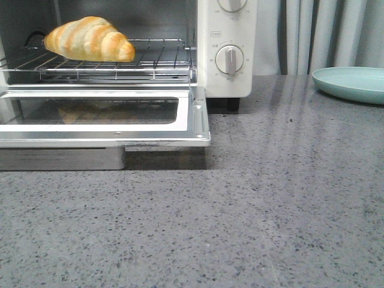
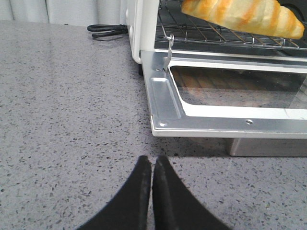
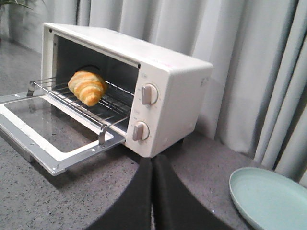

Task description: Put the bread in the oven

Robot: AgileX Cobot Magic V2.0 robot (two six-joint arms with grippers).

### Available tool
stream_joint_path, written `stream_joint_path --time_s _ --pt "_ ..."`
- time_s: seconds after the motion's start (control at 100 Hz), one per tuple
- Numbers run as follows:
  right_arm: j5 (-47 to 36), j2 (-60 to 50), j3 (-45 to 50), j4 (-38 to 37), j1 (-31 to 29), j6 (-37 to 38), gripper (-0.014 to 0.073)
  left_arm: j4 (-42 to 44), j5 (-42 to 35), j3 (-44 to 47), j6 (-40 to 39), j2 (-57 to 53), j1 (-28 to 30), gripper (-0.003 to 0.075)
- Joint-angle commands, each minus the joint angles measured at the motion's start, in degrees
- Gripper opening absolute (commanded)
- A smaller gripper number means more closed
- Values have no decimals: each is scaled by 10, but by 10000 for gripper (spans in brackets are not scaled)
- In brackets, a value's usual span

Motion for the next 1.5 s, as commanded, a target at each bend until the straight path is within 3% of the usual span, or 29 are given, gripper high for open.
stream_joint_path --time_s 0.0,0.12,0.25,0.5,0.62,0.76,1.059,1.229,1.489 --pt "-60 21 2 -31 -10 -2 -69 -2 -41 14 -4 -17 2 -21" --pt "-76 49 5 25 -65 -2 -69 -2 -41 14 -4 -17 2 -21" --pt "-133 92 5 118 -175 -20 -69 -2 -41 14 -4 -17 2 -21" --pt "-303 151 44 304 -405 -188 -69 -2 -41 14 -4 -17 2 -21" --pt "-409 151 104 317 -498 -195 -69 -2 -41 14 -4 -17 2 -21" --pt "-465 137 179 342 -583 -194 -69 -2 -41 14 -4 -17 2 -21" --pt "-456 40 297 357 -637 -194 -69 -2 -41 14 -4 -17 2 -21" --pt "-351 9 296 371 -641 -194 -69 -2 -41 14 -4 -17 2 -21" --pt "-290 -14 296 373 -641 -194 -69 -2 -41 14 -4 -17 2 -21"
